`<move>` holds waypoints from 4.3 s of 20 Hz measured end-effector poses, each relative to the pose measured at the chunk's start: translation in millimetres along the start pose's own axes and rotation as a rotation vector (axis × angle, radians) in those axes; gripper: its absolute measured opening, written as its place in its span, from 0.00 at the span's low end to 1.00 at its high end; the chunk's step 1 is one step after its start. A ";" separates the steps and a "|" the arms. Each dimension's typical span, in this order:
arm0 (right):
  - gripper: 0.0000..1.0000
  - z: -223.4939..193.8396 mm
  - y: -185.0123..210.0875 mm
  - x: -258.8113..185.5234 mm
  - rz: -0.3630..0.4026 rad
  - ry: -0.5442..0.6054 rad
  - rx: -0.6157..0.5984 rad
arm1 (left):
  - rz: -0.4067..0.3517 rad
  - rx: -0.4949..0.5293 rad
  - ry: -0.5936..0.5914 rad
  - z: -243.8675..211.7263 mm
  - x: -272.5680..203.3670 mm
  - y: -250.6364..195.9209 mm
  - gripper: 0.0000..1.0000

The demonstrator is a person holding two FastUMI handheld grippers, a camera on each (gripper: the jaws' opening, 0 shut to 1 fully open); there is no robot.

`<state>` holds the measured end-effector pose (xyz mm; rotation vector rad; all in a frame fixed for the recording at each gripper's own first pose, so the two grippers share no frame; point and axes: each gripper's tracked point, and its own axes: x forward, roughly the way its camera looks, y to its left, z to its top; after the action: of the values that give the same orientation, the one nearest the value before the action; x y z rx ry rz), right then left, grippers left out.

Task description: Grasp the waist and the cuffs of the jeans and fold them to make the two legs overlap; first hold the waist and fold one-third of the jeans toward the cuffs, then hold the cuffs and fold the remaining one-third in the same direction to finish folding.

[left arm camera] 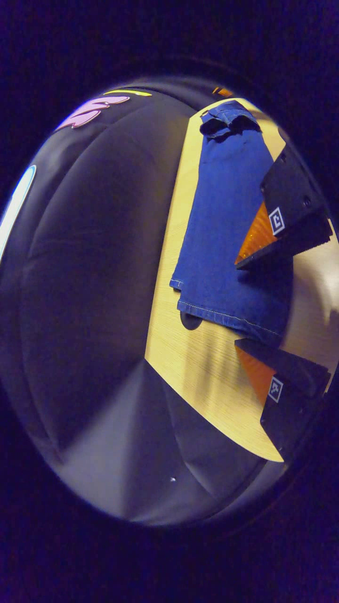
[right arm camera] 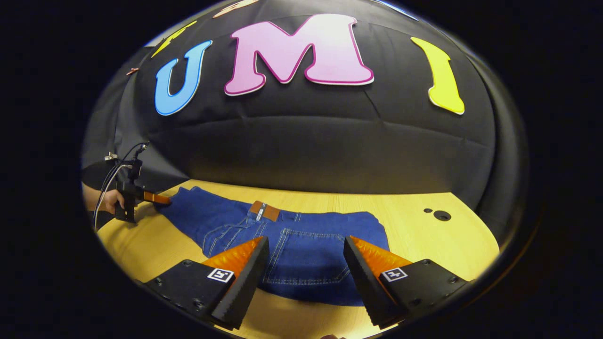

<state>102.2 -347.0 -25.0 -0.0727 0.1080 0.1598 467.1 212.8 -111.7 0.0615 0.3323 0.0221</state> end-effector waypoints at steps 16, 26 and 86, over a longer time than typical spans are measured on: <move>0.98 -22.0 -4.4 -11.9 -0.001 0.045 0.060 | -0.099 -0.098 0.073 -2.5 0.6 -36.7 0.06; 0.97 12.7 -54.7 -38.3 -0.101 0.004 0.061 | -0.129 -0.194 -0.148 85.4 -72.6 -37.1 0.06; 0.96 227.2 -26.0 -426.5 -0.323 -0.415 -0.064 | -0.099 -0.021 -0.634 153.2 -518.9 -160.8 0.96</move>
<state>-289.1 -420.2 250.2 -0.1182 -0.3222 -0.1460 28.7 27.1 191.3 0.0288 -0.2989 -0.0911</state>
